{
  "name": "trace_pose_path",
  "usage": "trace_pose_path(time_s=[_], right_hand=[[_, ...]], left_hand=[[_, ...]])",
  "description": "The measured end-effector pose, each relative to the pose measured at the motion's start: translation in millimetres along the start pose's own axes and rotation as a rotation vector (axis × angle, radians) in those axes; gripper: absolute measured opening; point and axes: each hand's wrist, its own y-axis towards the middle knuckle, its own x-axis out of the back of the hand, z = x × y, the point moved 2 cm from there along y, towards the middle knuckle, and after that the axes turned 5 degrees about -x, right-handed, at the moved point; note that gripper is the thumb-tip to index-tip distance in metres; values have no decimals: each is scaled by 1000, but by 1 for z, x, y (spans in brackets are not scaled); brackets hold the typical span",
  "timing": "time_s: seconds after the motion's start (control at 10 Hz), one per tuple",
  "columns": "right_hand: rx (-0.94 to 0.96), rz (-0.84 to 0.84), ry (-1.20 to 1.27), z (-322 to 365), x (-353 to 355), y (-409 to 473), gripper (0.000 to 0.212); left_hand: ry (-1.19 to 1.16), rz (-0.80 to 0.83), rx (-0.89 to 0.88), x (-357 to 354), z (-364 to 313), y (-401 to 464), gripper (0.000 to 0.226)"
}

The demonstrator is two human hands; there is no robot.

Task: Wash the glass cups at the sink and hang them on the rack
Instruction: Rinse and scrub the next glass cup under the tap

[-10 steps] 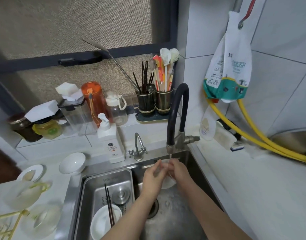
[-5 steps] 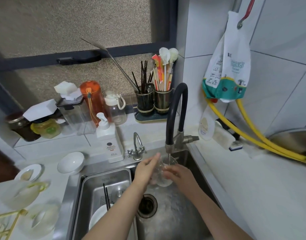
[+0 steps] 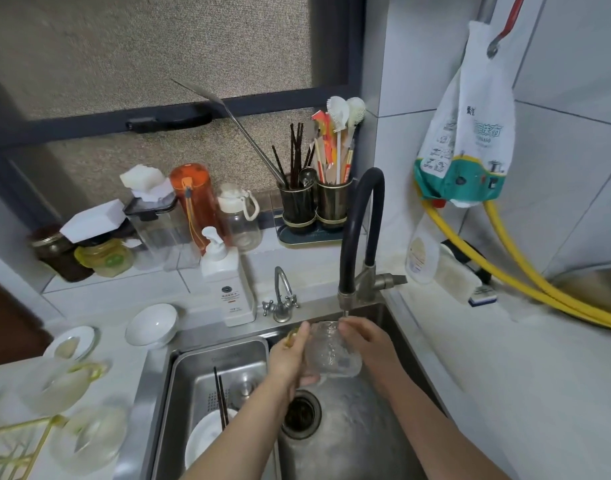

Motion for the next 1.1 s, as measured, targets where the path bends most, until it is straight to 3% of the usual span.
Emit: trace_pose_path(time_s=[0.2,0.3,0.5,0.6,0.7,0.8,1.0,1.1], right_hand=[[-59,158,68,9,-8,1,26],[-23,253,-35,5,-8,5,40],[-90,-38,-14,1,-3,14,15],[-262,-81,62,1,2,16,46],[-370,-103,128,-10,14,26,41],[-339,-94,123,-15,25,22,21],[-416,-21,191,-17,42,7,30],[-467,-32,260,-25,44,4,32]], left_hand=[[-248,100,334,-8,16,-1,56],[-205,98,384,-6,22,12,59],[-57,155,272,-11,10,12,48],[7,152,189,-17,9,13,62],[81,139,118,-25,5,10,70],[174,150,46,-34,-3,9,84],[478,189,-194,-49,-12,9,61],[493,197,-221,-56,-10,13,56]])
